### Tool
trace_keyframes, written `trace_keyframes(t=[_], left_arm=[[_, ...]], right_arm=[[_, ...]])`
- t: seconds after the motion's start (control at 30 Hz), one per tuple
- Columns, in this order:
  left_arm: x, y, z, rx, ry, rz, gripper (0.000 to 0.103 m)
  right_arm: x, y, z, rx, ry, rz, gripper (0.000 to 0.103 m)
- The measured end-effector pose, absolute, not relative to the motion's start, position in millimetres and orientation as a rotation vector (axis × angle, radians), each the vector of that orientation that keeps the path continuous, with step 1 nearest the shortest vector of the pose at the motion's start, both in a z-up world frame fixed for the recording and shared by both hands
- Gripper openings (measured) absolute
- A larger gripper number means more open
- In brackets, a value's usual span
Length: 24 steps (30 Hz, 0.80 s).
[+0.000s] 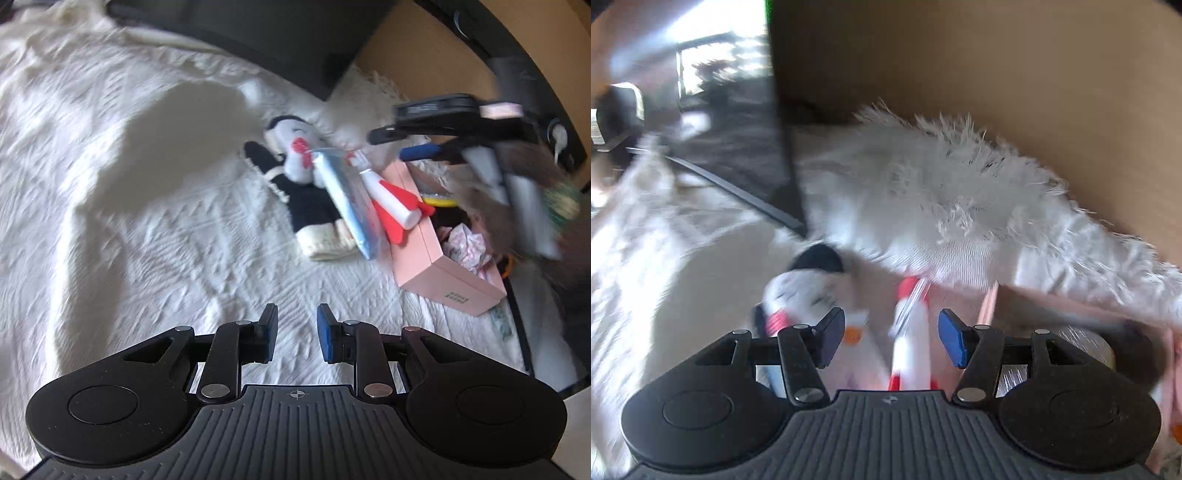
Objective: Organize soft objects
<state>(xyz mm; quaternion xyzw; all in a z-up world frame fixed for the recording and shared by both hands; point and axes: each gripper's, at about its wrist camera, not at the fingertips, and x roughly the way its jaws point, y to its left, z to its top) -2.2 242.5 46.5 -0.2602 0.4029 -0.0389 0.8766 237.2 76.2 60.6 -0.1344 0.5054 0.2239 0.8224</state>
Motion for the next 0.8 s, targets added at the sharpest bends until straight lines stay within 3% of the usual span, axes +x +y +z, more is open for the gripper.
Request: trace_keyframes(t=[0.2,0.23,0.27,0.6,0.8], left_arm=[[-18.0,262.8,33.2,-0.604,0.852,-0.063,0.025],[-18.7,265.1,31.8,-0.607,0.855,-0.063,0.025],[-18.9,266.6,30.9,-0.607,0.857,-0.064,0.025],[-2.0,250.3,38.8,-0.573,0.864,-0.17,0.025],[4.3,228.9,44.4,-0.523,0.888,-0.234,0.025]], right_arm=[[260.6,98.4,9.0,-0.463,1.188,0.354,0.054],[259.2,96.6,9.8,-0.453,1.195,0.361,0.047],[257.0,94.6,11.6,-0.442,1.219,0.374,0.029],[153.6,34.5,99.9,-0.126,1.236,0.609,0.027],[88.5,-28.9,99.0,0.025,1.292,0.551,0.027]])
